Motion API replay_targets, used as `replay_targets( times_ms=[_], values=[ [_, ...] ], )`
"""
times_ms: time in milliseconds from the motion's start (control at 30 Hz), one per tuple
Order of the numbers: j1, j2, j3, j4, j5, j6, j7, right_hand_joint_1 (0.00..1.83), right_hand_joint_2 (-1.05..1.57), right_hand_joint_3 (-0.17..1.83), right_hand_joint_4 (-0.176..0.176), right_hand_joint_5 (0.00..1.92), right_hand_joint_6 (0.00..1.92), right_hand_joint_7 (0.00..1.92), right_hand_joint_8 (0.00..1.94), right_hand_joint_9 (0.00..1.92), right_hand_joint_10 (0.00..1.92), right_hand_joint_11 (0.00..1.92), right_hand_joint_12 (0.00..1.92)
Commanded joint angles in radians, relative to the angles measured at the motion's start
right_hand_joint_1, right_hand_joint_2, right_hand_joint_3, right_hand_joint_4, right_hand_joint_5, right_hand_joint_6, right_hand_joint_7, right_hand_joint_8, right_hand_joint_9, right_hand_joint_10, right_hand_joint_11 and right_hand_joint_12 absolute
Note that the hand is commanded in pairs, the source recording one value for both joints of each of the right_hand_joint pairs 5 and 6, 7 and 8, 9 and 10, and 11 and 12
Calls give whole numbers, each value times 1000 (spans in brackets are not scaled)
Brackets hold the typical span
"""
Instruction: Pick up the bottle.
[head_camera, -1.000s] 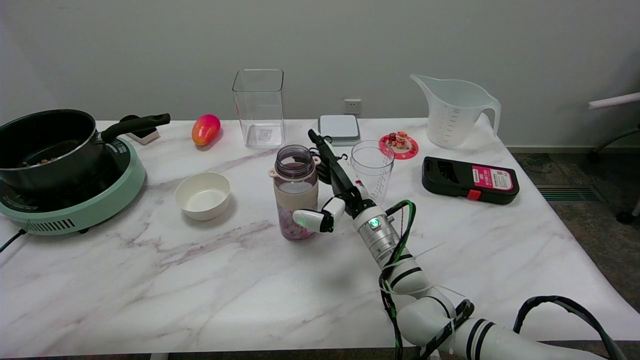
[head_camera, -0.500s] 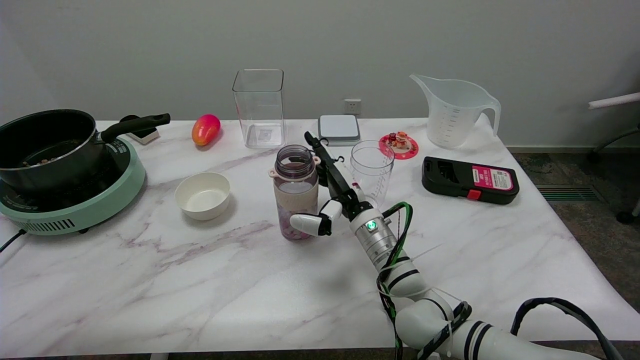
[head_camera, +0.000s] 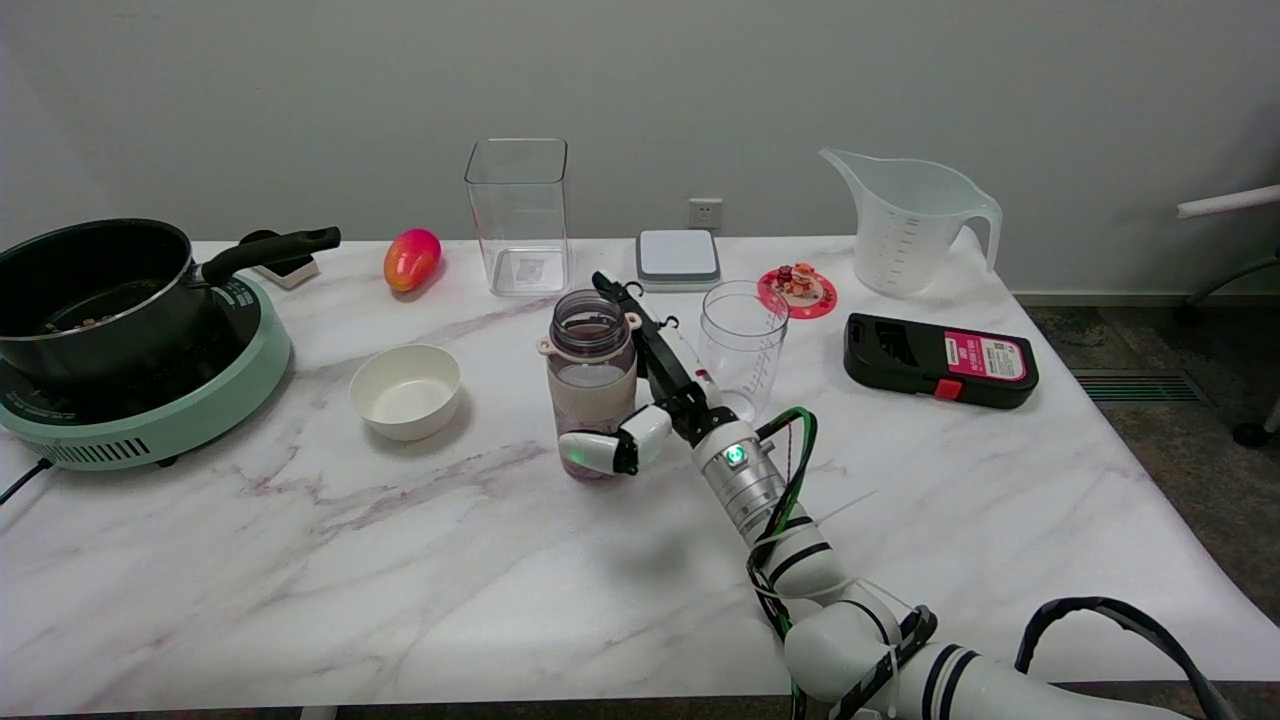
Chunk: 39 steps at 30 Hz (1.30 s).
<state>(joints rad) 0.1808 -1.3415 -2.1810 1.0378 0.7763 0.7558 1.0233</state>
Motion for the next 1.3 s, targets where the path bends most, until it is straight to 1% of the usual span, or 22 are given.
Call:
replay_targets(
  times_ms=[33,200,300,367,433,467,533,600,633,733,800,967,1033,1133,1300],
  values=[
    [4,-8,-1,-8,0,-5,1,1343,-95,1097,0,193,193,654,654,519,519,667,667],
    [7,-8,3,-12,5,-5,1,1357,34,1027,0,311,311,722,722,562,562,736,736],
    [10,-8,4,-17,5,-5,1,1371,213,847,0,426,426,822,822,782,782,797,797],
    [12,-8,4,-20,5,-5,1,1383,343,702,0,541,541,931,931,928,928,835,835],
    [13,-8,4,-21,6,-5,1,1382,398,619,0,627,627,1005,1005,992,992,835,835],
    [15,-8,4,-22,7,-5,1,1373,409,576,0,680,680,1073,1073,1027,1027,826,826],
    [18,-8,4,-26,7,-5,2,1365,404,586,0,763,763,1151,1151,1081,1081,822,822],
    [19,-8,4,-29,7,-5,2,1359,431,707,0,974,974,1251,1251,1151,1151,874,874],
    [21,-8,4,-31,7,-5,7,1351,455,726,0,1036,1036,1277,1277,1170,1170,900,900],
    [29,-8,4,-35,6,-7,23,1338,583,676,0,1231,1231,1351,1351,1218,1218,988,988],
    [33,-8,3,-35,6,-8,24,1333,651,635,0,1311,1311,1381,1381,1242,1242,1023,1023],
    [59,-11,-2,-34,-2,-36,78,1337,738,616,0,1389,1389,1417,1417,1278,1278,1062,1062],
    [79,-12,-4,-24,-8,-56,84,1342,811,607,0,1428,1428,1451,1451,1312,1312,1095,1095],
    [112,-16,-5,-9,-27,-63,119,1347,842,616,0,1440,1440,1464,1464,1322,1322,1107,1107],
    [148,-18,-4,84,-18,-121,206,1366,842,667,0,1475,1475,1481,1481,1337,1337,1126,1126]
  ],
)
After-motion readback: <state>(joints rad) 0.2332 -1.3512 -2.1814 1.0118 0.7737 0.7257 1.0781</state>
